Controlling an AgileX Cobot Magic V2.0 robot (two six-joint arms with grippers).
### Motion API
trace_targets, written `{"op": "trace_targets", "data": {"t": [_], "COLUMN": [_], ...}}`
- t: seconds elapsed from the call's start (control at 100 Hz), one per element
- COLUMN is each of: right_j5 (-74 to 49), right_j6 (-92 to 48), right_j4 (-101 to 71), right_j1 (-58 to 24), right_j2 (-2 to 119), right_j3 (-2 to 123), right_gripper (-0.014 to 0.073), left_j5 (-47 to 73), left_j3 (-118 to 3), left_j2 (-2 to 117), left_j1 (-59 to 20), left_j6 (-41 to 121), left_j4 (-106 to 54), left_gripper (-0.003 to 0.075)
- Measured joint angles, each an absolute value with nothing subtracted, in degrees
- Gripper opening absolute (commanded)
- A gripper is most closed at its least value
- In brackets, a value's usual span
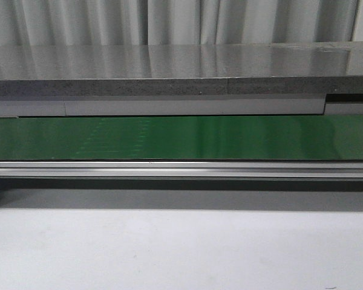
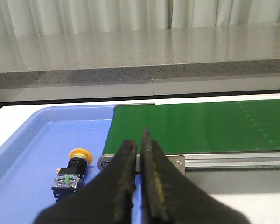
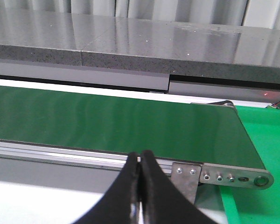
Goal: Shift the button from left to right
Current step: 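Move the left gripper down toward the yellow push button in the blue tray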
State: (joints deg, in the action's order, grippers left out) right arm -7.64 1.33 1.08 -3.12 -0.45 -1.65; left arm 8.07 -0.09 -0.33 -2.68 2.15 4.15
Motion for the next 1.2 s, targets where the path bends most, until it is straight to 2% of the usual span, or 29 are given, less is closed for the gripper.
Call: {"op": "trace_targets", "data": {"t": [0.57,0.81,1.2], "right_j5": [-7.6,-7.6,-7.6], "right_j6": [1.3,1.3,1.3], "right_j4": [1.1,1.1,1.1], "right_j1": [-3.1,-3.1,-3.1], "right_j2": [-0.4,-0.4,-0.4], "right_j3": [-1.6,-1.6,-1.6], "right_gripper": [-0.0122,-0.0122,-0.0122], "left_j5": [7.5,13.6,19.2], "left_j3": [-0.1,-1.6,-16.7], "left_j2": [-0.3,-0.2,14.5], "left_j1": [-2.7,-2.7,-2.7], "left_j6": [2.1,2.1,2.1], "left_j4": [4.2,3.2,-1.4], "left_gripper": [0.0005,0.0005,0.0005]}}
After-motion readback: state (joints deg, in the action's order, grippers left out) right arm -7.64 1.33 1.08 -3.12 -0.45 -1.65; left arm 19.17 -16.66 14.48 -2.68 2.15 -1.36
